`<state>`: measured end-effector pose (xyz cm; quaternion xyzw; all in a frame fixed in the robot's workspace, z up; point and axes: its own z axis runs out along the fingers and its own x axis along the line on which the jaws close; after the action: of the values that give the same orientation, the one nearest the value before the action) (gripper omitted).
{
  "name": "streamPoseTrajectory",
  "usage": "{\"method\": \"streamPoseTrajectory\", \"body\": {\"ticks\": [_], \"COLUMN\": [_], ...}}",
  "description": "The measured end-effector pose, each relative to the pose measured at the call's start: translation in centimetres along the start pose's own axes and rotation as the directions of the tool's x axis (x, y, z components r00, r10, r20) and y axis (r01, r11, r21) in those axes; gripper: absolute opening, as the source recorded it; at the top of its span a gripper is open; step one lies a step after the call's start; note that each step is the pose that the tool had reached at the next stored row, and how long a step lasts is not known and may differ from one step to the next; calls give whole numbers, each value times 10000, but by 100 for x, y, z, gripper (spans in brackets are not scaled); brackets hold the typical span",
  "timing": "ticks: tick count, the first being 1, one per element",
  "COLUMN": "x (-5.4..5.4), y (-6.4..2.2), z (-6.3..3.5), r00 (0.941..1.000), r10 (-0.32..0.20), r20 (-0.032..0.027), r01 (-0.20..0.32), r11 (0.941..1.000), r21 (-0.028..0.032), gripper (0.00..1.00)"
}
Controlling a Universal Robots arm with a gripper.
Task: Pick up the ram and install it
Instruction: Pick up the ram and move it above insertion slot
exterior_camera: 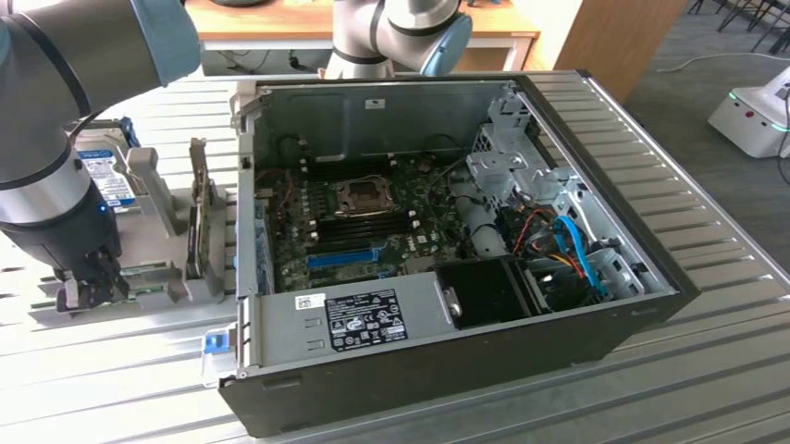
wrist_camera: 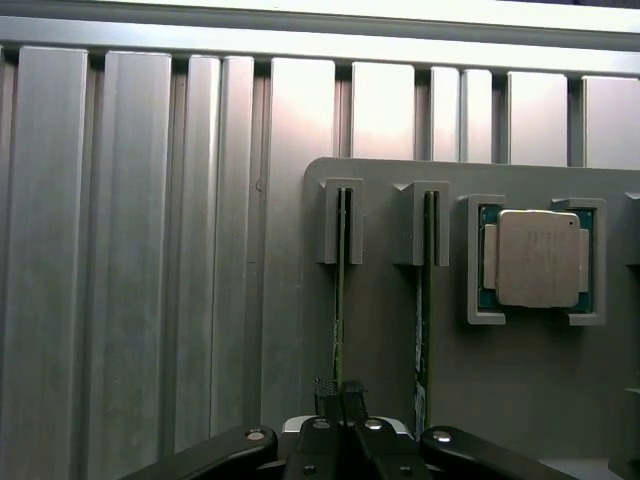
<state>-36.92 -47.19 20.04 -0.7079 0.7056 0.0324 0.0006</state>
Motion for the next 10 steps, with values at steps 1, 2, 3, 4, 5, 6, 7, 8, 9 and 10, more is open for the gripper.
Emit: {"method": "streamPoseTrajectory", "body": {"ticks": [1,2,3,4,5,6,7,8,9,10], "x": [0,0,0,0,0,-1,-1,-1,-1,-2], "y": [0,0,0,0,0,0,0,1,1,2], "z": [0,0,0,0,-2,-5,-11,-16,-25,-35], "r00": [10000,10000,10000,10000,10000,10000,10000,10000,10000,10000], "r10": [-1,0,-1,-1,-1,-1,-1,0,-1,0], "r20": [0,0,-1,-1,0,0,-1,-1,-1,-1], "r01": [1,0,1,1,1,1,1,0,1,0], "r11": [10000,10000,10000,10000,10000,10000,10000,10000,10000,10000], "r21": [0,0,0,0,0,0,-1,0,0,1], "gripper": [12,12,12,12,12,12,12,12,12,12]}}
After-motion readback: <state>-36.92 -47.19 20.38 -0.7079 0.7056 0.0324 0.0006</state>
